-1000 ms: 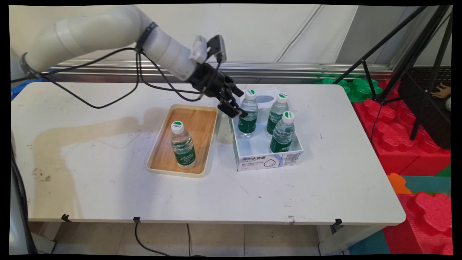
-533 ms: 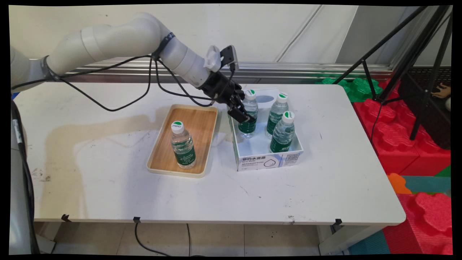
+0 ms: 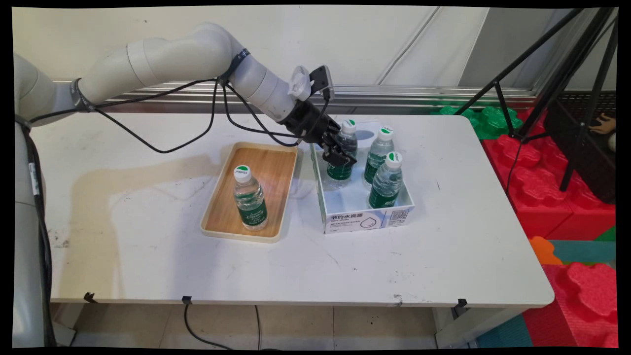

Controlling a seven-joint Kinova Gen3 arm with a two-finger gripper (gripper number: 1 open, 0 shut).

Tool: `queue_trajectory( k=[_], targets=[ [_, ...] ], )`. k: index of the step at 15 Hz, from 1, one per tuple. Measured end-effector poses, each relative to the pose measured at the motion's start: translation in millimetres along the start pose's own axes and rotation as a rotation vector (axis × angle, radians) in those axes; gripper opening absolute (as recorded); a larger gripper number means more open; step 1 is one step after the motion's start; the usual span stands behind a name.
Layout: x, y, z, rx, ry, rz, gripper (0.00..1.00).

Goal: Place the picked object on the tray

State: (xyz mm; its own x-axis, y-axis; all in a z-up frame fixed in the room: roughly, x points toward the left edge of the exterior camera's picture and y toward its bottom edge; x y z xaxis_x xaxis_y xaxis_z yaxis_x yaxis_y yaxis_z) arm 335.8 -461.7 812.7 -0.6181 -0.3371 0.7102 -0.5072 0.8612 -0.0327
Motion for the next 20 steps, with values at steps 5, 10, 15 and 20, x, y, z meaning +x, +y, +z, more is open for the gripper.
queue_trajectory(
  k=[5, 10, 15, 20],
  targets=[
    [2, -2, 0, -0.006, 0.014, -0.016, 0.00],
    [7, -3, -16, -0.008, 0.041, -0.015, 0.00],
    [14, 3, -52, -0.014, 0.088, -0.005, 0.00],
    [18, 10, -96, -0.016, 0.126, 0.014, 0.00]
  ],
)
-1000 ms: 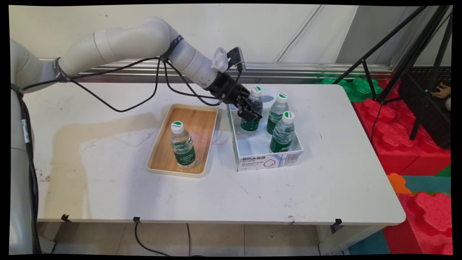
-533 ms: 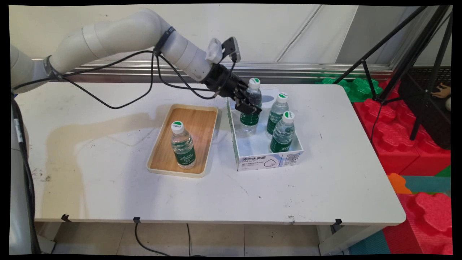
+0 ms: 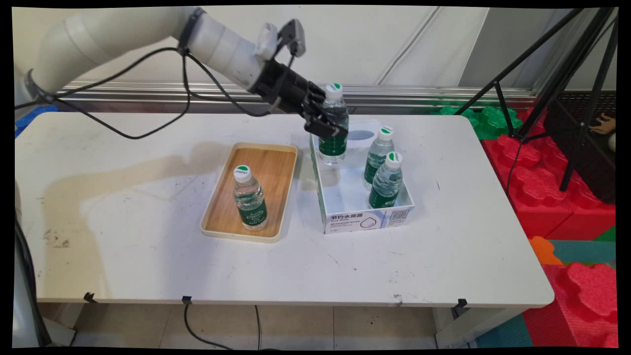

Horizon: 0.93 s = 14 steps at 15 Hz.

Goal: Place the picked object on the tray

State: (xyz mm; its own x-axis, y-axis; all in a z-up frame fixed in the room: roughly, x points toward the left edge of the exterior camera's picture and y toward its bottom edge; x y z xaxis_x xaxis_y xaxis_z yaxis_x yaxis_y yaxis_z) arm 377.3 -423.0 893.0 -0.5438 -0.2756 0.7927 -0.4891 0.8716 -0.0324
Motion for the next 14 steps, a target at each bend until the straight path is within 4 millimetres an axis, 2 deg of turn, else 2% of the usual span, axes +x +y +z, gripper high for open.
queue_trajectory(
  k=[9, 12, 14],
  targets=[
    [0, 6, -70, 0.013, 0.036, 0.013, 0.00],
    [-13, 8, -94, 0.022, 0.018, 0.014, 0.00],
    [-21, 8, -102, 0.025, 0.002, 0.015, 0.00]
  ],
)
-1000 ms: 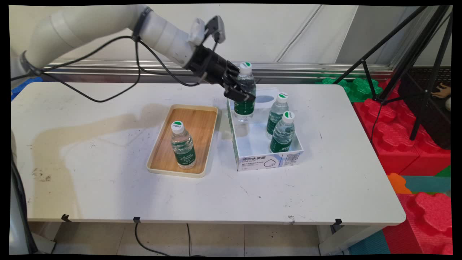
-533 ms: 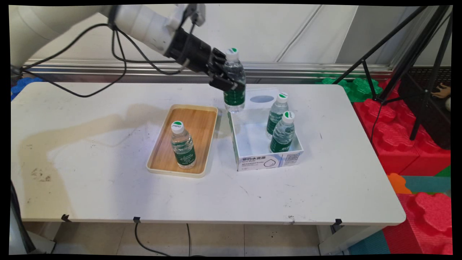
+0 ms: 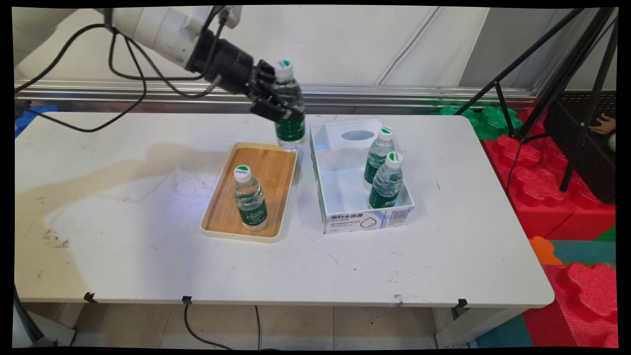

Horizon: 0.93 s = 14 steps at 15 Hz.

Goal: Place the picked object on the tray

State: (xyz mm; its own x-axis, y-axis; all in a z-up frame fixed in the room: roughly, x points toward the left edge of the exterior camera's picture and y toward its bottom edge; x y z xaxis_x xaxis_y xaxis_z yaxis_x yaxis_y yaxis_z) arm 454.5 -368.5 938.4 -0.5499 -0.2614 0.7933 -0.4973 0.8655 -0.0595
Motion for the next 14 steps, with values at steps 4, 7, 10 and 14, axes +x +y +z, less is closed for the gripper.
queue_trajectory(
  k=[4, 7, 10, 14],
  targets=[
    [-20, 2, -10, 0.002, -0.037, -0.005, 0.00],
    [-39, 4, -11, 0.003, -0.066, -0.016, 0.00],
    [-62, 6, -6, -0.004, -0.103, -0.016, 0.00],
    [-80, 8, 5, -0.007, -0.125, -0.017, 0.00]
  ],
)
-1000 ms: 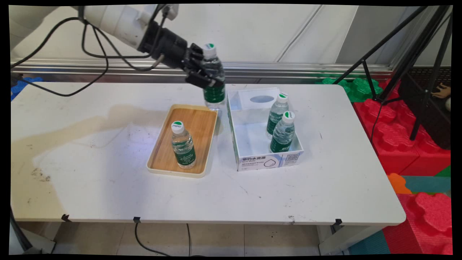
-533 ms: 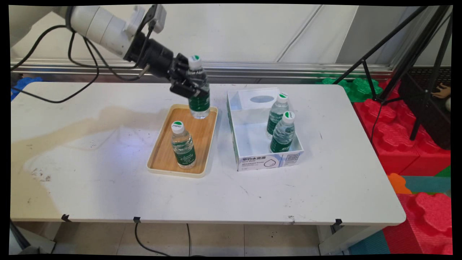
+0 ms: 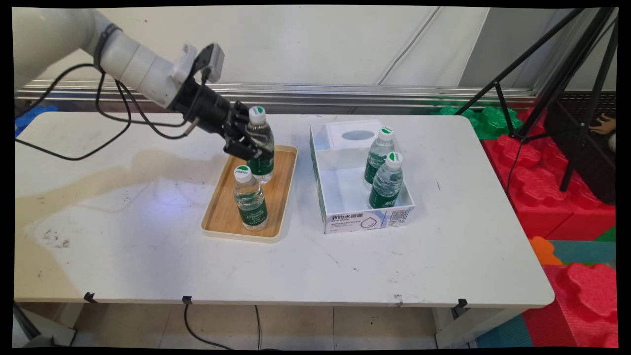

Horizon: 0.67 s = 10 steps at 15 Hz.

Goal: Place the picked object on the tray

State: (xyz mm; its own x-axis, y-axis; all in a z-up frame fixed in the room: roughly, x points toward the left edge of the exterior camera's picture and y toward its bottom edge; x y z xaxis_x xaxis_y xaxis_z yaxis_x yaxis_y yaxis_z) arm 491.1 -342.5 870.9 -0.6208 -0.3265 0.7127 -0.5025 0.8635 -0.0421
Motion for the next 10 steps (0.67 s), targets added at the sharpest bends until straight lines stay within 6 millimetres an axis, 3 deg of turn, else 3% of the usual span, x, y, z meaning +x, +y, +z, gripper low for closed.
queue_trajectory(
  k=[6, 10],
  targets=[
    [-20, 4, 35, -0.018, -0.021, -0.006, 0.00],
    [-27, 6, 48, -0.021, -0.028, -0.011, 0.00]
  ],
)
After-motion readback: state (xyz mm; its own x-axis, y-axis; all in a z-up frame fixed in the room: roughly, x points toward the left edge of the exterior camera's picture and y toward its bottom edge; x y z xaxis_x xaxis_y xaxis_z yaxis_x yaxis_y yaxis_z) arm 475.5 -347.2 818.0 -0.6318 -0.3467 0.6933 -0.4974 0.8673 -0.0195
